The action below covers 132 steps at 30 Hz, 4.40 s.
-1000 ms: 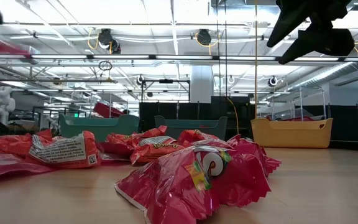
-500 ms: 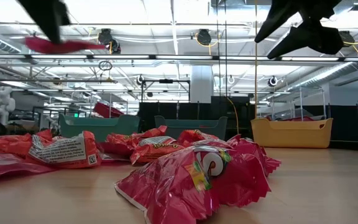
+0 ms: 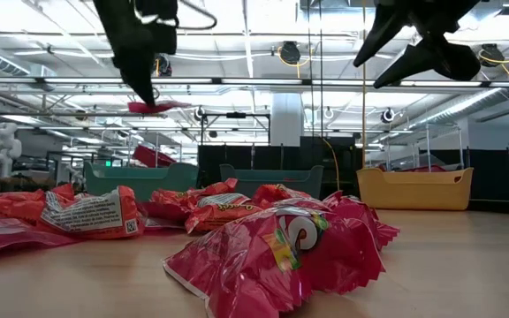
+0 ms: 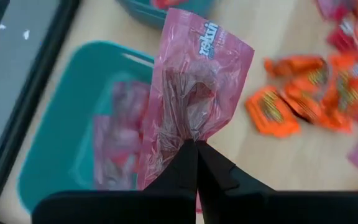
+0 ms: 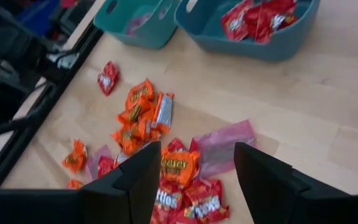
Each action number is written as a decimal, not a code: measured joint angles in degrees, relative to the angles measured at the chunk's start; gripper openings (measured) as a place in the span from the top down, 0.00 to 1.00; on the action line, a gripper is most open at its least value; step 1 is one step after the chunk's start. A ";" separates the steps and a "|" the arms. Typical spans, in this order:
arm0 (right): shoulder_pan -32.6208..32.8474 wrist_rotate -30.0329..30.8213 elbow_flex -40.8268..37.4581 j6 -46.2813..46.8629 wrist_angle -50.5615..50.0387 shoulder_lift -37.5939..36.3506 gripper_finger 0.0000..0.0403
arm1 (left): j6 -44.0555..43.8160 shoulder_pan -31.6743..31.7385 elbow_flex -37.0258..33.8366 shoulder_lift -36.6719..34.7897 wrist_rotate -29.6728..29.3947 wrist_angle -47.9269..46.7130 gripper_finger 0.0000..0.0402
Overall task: Sort candy
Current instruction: Put the red chocolate into the green bin, then put the red candy into the blue bin
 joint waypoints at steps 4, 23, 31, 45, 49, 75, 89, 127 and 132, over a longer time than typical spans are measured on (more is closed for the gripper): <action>-0.80 1.29 0.00 1.38 0.03 0.00 0.51 | 5.04 10.45 0.00 0.47 7.66 2.21 1.00; -3.22 1.27 0.00 1.47 2.95 0.00 0.51 | 7.05 21.76 0.00 12.02 9.68 4.31 0.85; -3.22 1.24 0.00 1.12 2.89 0.00 0.51 | 6.99 21.73 0.00 12.02 9.66 2.01 0.80; -3.27 1.06 0.00 -8.85 2.81 0.00 0.51 | 0.69 17.62 0.00 8.15 9.62 -0.66 0.80; -3.89 0.97 0.00 -12.16 2.81 0.00 0.51 | -4.07 14.14 0.00 6.30 9.64 -0.24 0.80; -10.27 -15.93 0.00 -48.05 4.23 0.00 0.51 | -13.10 -19.90 0.00 5.46 10.21 -2.47 0.80; -10.30 -17.54 0.00 -52.05 5.01 0.00 0.51 | -11.36 -31.78 -0.21 5.46 4.86 7.84 0.80; -5.55 -30.60 19.11 -55.43 8.25 43.33 0.51 | -16.10 -36.54 -29.70 -23.96 3.62 21.04 0.80; -5.56 -30.12 19.23 -53.08 8.14 44.61 0.58 | -17.51 -36.56 -29.70 -23.96 4.94 21.08 0.80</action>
